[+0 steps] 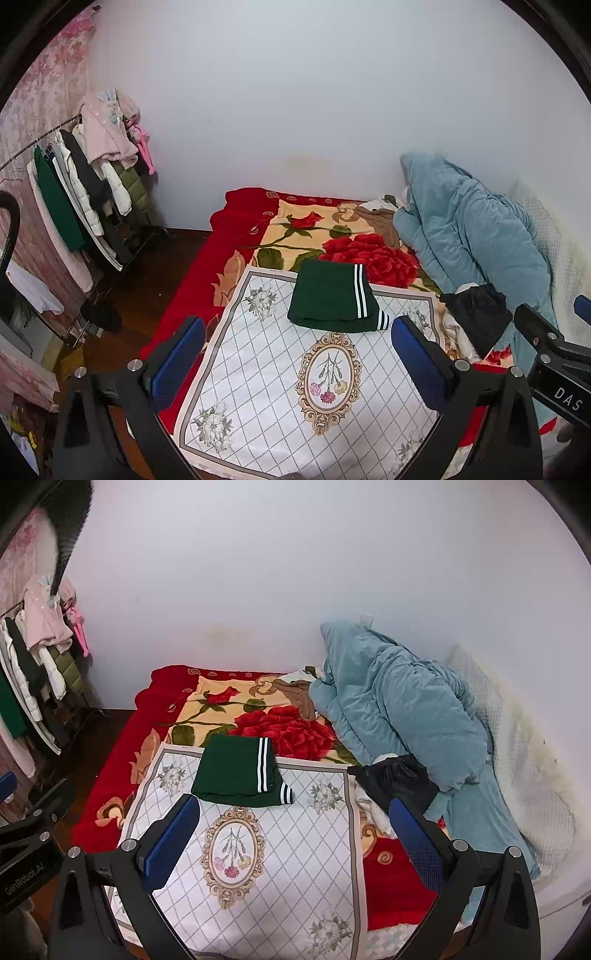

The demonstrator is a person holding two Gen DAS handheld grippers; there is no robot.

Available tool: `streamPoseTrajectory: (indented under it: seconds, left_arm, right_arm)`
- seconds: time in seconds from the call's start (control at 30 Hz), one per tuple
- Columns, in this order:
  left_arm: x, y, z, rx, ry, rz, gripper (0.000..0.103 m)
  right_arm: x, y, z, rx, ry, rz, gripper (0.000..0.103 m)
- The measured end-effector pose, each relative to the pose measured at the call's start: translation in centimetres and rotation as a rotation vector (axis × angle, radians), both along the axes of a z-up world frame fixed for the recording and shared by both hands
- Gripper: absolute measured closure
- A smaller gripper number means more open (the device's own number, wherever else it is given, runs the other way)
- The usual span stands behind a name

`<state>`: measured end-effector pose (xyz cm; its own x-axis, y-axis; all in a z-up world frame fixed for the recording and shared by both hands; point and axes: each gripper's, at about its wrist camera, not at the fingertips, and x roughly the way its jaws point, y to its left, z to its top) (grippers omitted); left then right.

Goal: Fold large clothes

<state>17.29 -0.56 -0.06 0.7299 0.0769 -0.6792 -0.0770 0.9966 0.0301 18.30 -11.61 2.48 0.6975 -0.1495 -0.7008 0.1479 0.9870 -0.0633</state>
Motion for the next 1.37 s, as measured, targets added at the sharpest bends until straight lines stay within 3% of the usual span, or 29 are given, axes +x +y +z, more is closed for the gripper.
streamPoseTrajectory:
  seconds: [1.37]
  left_arm:
    - [0.3, 0.4, 0.8, 0.001, -0.005, 0.005, 0.001]
  right_arm:
    - [1.6, -0.7, 0.5, 0.010, -0.006, 0.025, 0.000]
